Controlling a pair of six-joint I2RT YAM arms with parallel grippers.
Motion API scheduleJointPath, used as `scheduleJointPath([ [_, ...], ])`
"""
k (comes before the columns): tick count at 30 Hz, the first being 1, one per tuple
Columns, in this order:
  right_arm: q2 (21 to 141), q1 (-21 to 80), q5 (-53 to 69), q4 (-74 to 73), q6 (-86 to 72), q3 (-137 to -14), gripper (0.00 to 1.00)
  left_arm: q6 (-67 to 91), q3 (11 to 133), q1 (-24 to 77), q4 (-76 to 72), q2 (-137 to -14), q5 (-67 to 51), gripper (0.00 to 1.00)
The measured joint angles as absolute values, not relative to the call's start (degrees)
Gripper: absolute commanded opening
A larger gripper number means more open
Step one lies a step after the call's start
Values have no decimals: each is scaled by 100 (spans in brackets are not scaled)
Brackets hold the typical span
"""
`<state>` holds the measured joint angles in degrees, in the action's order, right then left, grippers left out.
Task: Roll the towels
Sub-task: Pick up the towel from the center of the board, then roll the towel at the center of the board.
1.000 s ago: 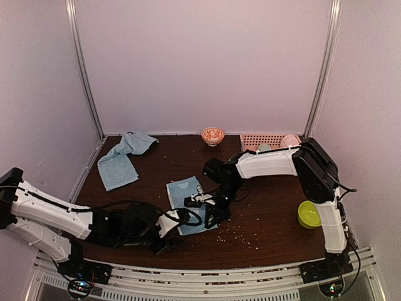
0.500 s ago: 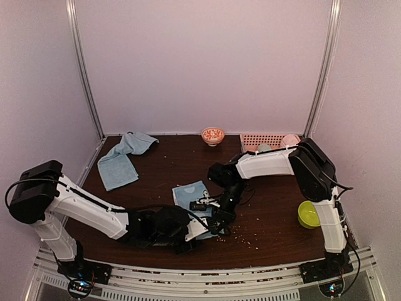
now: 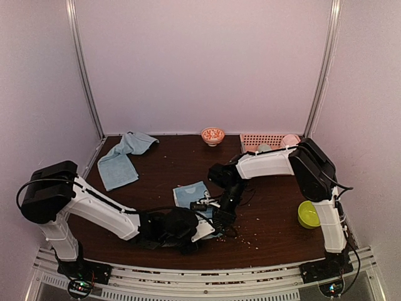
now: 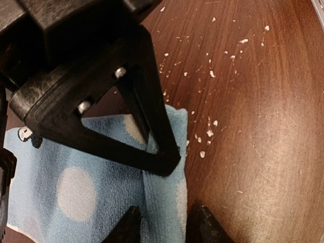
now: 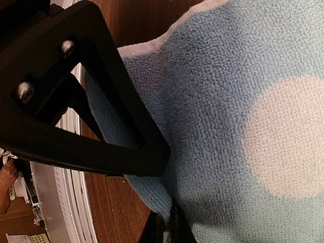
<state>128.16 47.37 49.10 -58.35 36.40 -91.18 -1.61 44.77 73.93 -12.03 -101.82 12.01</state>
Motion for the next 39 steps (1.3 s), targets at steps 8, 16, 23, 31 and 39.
scheduleJointPath([
  [8,12816,4737,4910,-5833,3603,-9118,0,-191,4729,7393,-1133,-10256,1149,17],
  [16,12816,4737,4912,-5830,3601,-9115,0,-167,4770,7393,-899,-10313,1199,10],
  [23,12816,4735,4976,-5913,3728,-9115,20,-40,4770,7382,-886,-10337,1116,0],
  [31,12440,4257,5153,-6860,4530,-9209,28,364,4856,6777,-799,-10353,-244,0],
  [39,11043,2766,5256,-7170,4560,-9920,23,1199,5618,5747,-287,-11002,-2808,0],
])
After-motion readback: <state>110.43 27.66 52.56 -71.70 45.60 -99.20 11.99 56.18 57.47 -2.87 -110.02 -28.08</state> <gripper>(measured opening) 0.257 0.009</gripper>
